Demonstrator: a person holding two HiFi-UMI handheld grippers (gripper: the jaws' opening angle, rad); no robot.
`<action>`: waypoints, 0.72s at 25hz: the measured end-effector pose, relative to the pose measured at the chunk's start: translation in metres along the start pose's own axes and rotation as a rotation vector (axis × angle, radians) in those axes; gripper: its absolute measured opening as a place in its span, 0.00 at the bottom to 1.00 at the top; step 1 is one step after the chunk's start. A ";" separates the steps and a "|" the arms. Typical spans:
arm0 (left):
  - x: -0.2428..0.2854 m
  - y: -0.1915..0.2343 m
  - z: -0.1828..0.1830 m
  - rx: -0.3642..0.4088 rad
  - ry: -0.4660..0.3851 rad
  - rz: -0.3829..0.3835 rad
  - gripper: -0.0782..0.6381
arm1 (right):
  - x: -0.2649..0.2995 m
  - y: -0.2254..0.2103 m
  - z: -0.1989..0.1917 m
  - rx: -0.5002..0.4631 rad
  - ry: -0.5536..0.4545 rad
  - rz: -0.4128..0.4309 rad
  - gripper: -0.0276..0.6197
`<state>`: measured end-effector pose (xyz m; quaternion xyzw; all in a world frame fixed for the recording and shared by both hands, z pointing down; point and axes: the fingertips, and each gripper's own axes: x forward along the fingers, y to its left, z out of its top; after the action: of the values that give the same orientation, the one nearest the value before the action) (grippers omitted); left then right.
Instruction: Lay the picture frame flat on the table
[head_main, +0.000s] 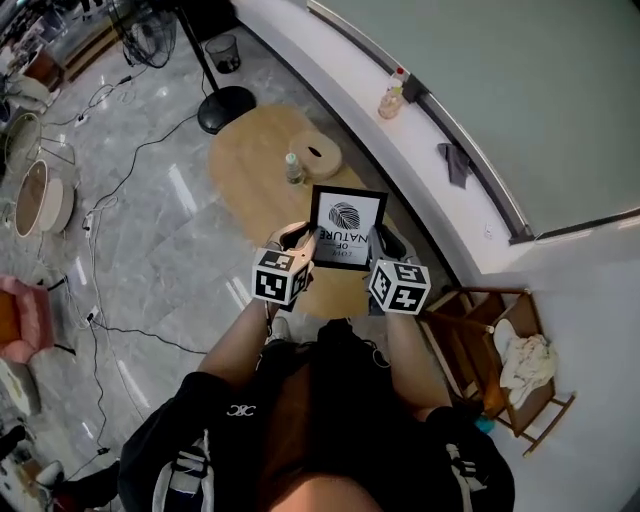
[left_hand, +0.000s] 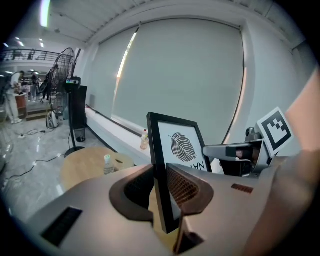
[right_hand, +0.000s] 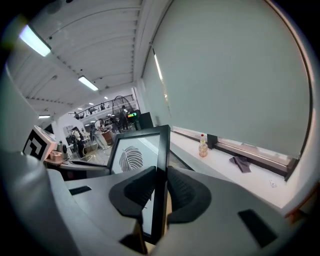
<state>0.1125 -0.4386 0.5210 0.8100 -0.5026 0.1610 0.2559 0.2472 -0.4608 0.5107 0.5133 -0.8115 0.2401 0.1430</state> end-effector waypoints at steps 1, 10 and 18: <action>0.005 0.006 -0.005 -0.021 0.013 0.017 0.24 | 0.011 -0.002 -0.005 -0.003 0.024 0.015 0.18; 0.068 0.052 -0.074 -0.219 0.131 0.136 0.24 | 0.109 -0.027 -0.069 -0.018 0.251 0.131 0.18; 0.128 0.084 -0.168 -0.371 0.285 0.176 0.24 | 0.176 -0.052 -0.160 -0.024 0.458 0.173 0.18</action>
<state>0.0929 -0.4661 0.7456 0.6714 -0.5509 0.2000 0.4535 0.2156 -0.5276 0.7427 0.3724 -0.8016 0.3517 0.3084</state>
